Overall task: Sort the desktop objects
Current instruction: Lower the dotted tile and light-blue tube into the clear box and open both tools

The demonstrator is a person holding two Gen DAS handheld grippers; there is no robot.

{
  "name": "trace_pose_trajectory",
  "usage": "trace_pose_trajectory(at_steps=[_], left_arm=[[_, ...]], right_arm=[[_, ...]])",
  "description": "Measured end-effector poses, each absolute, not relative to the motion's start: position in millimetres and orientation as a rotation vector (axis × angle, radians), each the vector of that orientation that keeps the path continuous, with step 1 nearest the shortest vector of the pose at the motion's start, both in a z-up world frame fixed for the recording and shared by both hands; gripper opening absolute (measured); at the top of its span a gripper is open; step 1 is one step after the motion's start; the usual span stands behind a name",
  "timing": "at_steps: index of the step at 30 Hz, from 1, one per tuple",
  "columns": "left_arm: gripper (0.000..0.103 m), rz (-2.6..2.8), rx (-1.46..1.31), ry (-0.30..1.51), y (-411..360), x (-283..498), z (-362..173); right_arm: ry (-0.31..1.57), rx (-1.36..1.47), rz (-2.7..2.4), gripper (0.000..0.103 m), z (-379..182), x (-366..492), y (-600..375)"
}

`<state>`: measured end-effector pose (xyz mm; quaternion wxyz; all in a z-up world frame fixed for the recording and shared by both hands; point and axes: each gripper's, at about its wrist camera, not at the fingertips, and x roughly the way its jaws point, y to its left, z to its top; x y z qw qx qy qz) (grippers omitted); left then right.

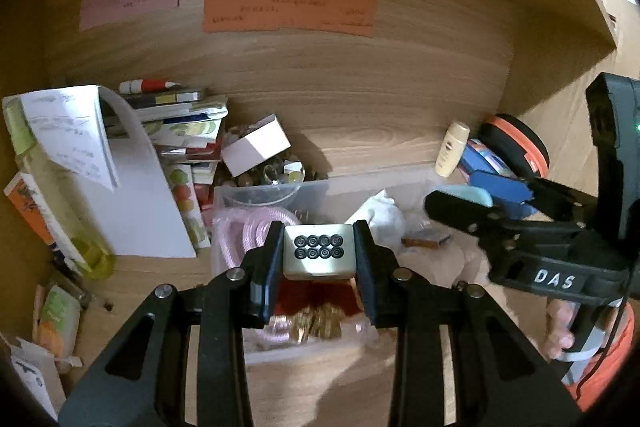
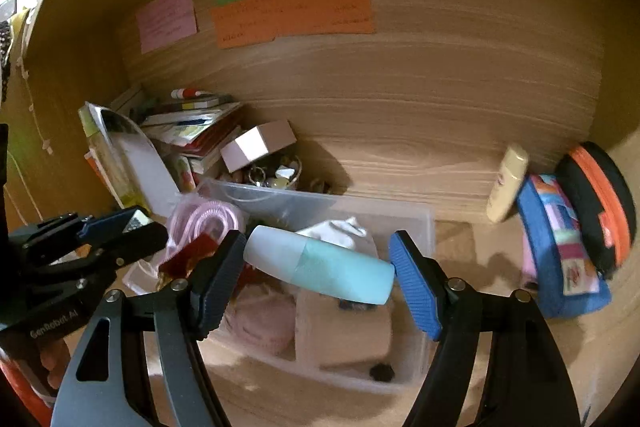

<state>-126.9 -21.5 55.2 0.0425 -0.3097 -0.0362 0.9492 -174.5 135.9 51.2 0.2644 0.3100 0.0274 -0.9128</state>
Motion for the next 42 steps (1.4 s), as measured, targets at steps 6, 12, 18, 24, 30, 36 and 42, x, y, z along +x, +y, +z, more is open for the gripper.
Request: trace_pose_trajectory(at_steps=[6,12,18,24,30,36,42], left_arm=[[0.033,2.882,-0.998,-0.177,-23,-154,43],[0.033,2.849,-1.02,-0.297,-33,-173,22],[0.033,2.819,-1.072,-0.301,-33,-181,7],[0.033,2.826,-1.083,-0.284,-31,-182,2],[0.033,2.842,-1.056,-0.268,-31,-178,5],[0.033,2.855,-1.025,-0.275,-34,-173,10],[0.045,2.859,-0.992,-0.316,-41,-169,15]], right_arm=[[0.109,0.889,-2.449,0.071,39,-196,118],[0.033,0.956,-2.393,0.071,18,-205,122],[0.109,0.978,-2.432,0.071,4,-212,117],[0.174,0.978,-2.463,0.071,-3,-213,113],[0.164,0.992,-2.455,0.071,-5,-215,115],[0.164,0.968,-2.439,0.072,-2,-208,113],[0.193,0.933,-2.446,0.082,3,-202,111]])
